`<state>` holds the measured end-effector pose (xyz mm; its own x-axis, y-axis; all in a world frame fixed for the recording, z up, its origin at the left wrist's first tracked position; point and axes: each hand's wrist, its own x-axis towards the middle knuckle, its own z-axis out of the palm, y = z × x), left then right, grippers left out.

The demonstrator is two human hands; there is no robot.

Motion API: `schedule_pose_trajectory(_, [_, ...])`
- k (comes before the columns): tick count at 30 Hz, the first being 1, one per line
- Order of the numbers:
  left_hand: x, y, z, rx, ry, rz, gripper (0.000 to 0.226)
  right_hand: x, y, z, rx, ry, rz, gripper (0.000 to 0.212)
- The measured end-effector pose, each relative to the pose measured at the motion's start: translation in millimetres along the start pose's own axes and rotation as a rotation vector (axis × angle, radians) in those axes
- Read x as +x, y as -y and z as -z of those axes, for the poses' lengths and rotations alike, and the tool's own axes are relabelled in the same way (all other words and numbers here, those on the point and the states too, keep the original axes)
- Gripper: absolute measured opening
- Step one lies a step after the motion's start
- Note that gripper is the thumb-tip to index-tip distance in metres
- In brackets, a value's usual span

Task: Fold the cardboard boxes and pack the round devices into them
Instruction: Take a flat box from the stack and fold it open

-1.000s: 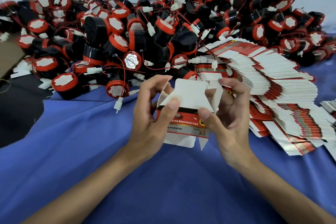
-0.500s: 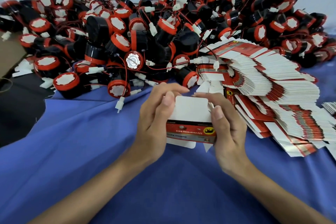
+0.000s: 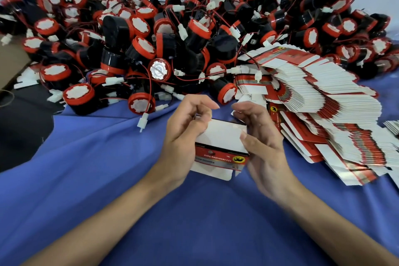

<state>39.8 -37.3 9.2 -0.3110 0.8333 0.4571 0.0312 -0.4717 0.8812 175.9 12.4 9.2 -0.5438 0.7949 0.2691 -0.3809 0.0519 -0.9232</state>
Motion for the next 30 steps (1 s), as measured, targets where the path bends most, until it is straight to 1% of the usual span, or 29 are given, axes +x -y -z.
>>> schedule_pose_trajectory(2, [1.6, -2.0, 0.3, -0.02, -0.032, -0.012, 0.037, 0.4, 0.4, -1.1, 0.032, 0.023, -0.127, 0.029])
schedule_pose_trajectory(4, [1.5, -4.1, 1.0, -0.007, -0.052, -0.052, 0.03, 0.5, 1.4, -0.2, 0.096, 0.052, -0.25, 0.032])
schedule_pose_trajectory(6, [0.5, -6.5, 1.0, 0.023, -0.027, -0.076, 0.021, 0.5, 3.7, 1.2, 0.122, 0.106, -0.289, 0.038])
schedule_pose_trajectory(9, [4.9, -8.4, 5.5, -0.013, 0.062, 0.025, 0.018, -0.3, 4.2, 1.6, 0.091, 0.12, -0.262, 0.041])
schedule_pose_trajectory(12, [12.2, -9.2, 13.6, -0.067, 0.107, 0.163, 0.024, -0.6, -0.2, -1.5, 0.031, 0.104, -0.218, 0.035])
schedule_pose_trajectory(15, [11.1, -8.6, 14.5, 0.015, 0.152, 0.152, 0.024, -0.5, -1.5, -1.7, 0.039, 0.114, -0.189, 0.035])
schedule_pose_trajectory(17, [8.3, -6.7, 13.3, 0.03, 0.186, 0.185, 0.024, -0.5, 0.4, -0.9, 0.047, 0.11, -0.147, 0.038])
schedule_pose_trajectory(19, [6.4, -3.0, 13.4, 0.021, 0.194, 0.225, 0.03, -0.6, -0.5, -0.7, 0.017, 0.096, -0.103, 0.03])
schedule_pose_trajectory(21, [3.5, 1.5, 11.2, 0.043, 0.151, 0.179, 0.029, -1.7, -3.6, -1.6, -0.031, 0.068, -0.065, 0.015])
schedule_pose_trajectory(23, [-2.0, 7.2, 6.7, -0.007, 0.102, 0.133, 0.029, -3.4, -7.4, -2.8, -0.079, 0.043, -0.022, 0.01])
schedule_pose_trajectory(26, [-9.5, 12.8, 3.0, -0.161, 0.112, 0.164, 0.032, -4.8, -10.6, -2.1, -0.081, 0.04, -0.016, 0.012])
schedule_pose_trajectory(28, [-9.5, 13.5, 4.3, -0.164, 0.121, 0.177, 0.027, -4.7, -11.9, 0.9, -0.039, 0.038, -0.053, 0.015])
schedule_pose_trajectory(30, [-7.9, 13.8, 5.5, -0.145, 0.13, 0.173, 0.024, -4.7, -11.6, 2.4, -0.014, 0.038, -0.07, 0.024])
